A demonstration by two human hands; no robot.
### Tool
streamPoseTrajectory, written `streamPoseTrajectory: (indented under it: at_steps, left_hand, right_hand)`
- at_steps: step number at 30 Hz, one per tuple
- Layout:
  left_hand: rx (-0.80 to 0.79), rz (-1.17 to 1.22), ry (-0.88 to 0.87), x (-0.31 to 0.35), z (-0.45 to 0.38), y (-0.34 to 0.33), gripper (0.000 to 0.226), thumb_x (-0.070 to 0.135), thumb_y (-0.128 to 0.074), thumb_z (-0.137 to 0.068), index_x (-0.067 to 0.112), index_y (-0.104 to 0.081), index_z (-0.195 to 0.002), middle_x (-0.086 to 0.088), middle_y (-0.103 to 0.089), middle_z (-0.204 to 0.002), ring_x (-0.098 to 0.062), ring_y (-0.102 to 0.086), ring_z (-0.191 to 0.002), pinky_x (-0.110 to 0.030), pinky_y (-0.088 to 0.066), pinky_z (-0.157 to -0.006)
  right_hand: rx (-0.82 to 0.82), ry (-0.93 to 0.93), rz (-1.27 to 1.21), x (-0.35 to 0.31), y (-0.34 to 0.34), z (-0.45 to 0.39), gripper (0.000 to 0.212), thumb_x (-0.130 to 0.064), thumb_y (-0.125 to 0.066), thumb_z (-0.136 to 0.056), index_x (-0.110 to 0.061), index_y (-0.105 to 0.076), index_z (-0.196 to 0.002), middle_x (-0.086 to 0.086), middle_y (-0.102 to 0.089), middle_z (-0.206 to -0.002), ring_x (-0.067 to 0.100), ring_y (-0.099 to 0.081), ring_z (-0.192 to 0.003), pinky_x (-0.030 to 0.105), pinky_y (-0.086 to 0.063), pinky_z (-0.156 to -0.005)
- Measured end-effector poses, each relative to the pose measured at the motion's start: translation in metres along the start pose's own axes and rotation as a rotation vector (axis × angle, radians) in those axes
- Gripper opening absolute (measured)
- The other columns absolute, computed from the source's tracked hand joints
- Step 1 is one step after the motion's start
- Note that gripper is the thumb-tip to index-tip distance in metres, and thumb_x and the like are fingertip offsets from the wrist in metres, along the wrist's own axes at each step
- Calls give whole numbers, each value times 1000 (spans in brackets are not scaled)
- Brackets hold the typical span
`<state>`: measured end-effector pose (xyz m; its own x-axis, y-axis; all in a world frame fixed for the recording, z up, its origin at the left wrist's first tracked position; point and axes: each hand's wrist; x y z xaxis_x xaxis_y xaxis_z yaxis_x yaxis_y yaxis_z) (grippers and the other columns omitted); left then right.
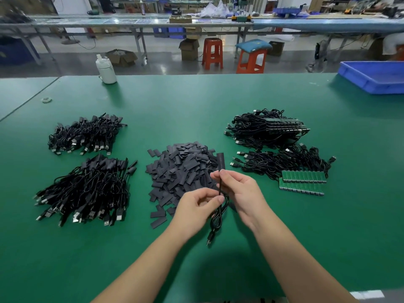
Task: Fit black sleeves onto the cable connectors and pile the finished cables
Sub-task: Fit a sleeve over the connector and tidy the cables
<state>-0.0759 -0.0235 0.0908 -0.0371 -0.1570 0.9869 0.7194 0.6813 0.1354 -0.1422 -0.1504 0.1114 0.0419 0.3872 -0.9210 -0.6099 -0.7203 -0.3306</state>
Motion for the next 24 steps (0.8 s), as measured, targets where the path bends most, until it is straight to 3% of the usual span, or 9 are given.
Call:
streamPoseTrajectory:
  at_steps: [4, 6, 8, 10, 12, 15, 17, 20, 24]
  left_hand:
    - [70, -112, -17, 2, 0, 10, 12, 23, -68, -92, 17, -75, -85, -6, -70, -69, -10, -54, -56, -24, -43, -59]
    - [197, -376, -67, 2, -7, 34, 11, 31, -67, -91, 25, -75, -85, 3, -72, -73, -8, -59, -59, -25, -47, -61]
    - [330, -617, -95, 4, -16, 71, 11, 34, -65, -92, 29, -74, -94, 16, -69, -76, 1, -60, -61, -18, -44, -57]
    - [438, -762, -50, 0, -24, 119, 17, 31, -61, -94, 23, -74, -103, 16, -65, -74, -2, -59, -55, -15, -41, -49]
    - [536, -964, 53, -10, -32, 169, 22, 28, -56, -97, 17, -71, -108, 6, -66, -72, -15, -60, -53, -22, -44, -43]
    - [565, -1276, 290, -26, -37, 226, 28, 28, -45, -100, 8, -65, -101, -11, -66, -82, -29, -59, -68, -35, -54, -62]
    - [527, -1349, 363, -31, -39, 240, 27, 27, -43, -100, 8, -61, -94, -10, -62, -84, -30, -57, -72, -38, -54, -65]
    - [574, -1520, 282, -27, -44, 230, 20, 28, -52, -93, 11, -62, -97, -10, -56, -90, -31, -53, -84, -35, -45, -64]
    - [556, -1606, 24, -24, -51, 199, 27, 25, -65, -85, 8, -68, -107, -17, -62, -102, -35, -54, -90, -40, -46, -71]
  right_hand:
    - [-60, 42, 146, 4, -4, -2, 21, -24, -67, -93, -12, -75, -108, 0, -76, -111, 15, -66, -113, 29, -48, -102]
    - [-49, 148, 603, 2, 12, -10, 29, -33, -63, -97, -21, -70, -122, -8, -70, -122, 8, -61, -118, 27, -44, -104]
    - [11, 279, 1155, -2, 43, -20, 37, -37, -59, -98, -24, -63, -132, -7, -62, -135, 11, -50, -130, 32, -37, -111]
    - [110, 329, 1477, -10, 81, -31, 41, -33, -57, -99, -21, -57, -138, -2, -55, -144, 19, -39, -142, 39, -26, -120]
    - [261, 305, 1712, -21, 122, -43, 44, -31, -55, -99, -20, -53, -142, 1, -50, -149, 24, -35, -145, 43, -24, -122]
    - [377, 141, 1893, -40, 178, -54, 57, -34, -55, -98, -20, -39, -151, 5, -39, -157, 28, -28, -148, 46, -26, -121]
    - [293, -1, 1935, -46, 205, -59, 68, -40, -58, -96, -23, -28, -155, 3, -33, -160, 27, -24, -150, 46, -27, -121]
    - [174, -81, 2000, -48, 224, -61, 78, -46, -64, -92, -27, -25, -156, 0, -34, -159, 25, -29, -147, 45, -31, -118]
    - [169, -47, 2056, -47, 223, -63, 84, -51, -70, -86, -29, -27, -154, 4, -39, -151, 26, -40, -135, 43, -38, -110]
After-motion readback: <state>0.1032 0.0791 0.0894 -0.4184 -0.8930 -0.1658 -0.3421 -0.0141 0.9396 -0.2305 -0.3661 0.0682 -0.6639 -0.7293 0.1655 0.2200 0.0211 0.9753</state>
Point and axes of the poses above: each hand's wrist, its own z-axis away from the middle knuckle, its own y-axis out of the back of the hand, x = y × z
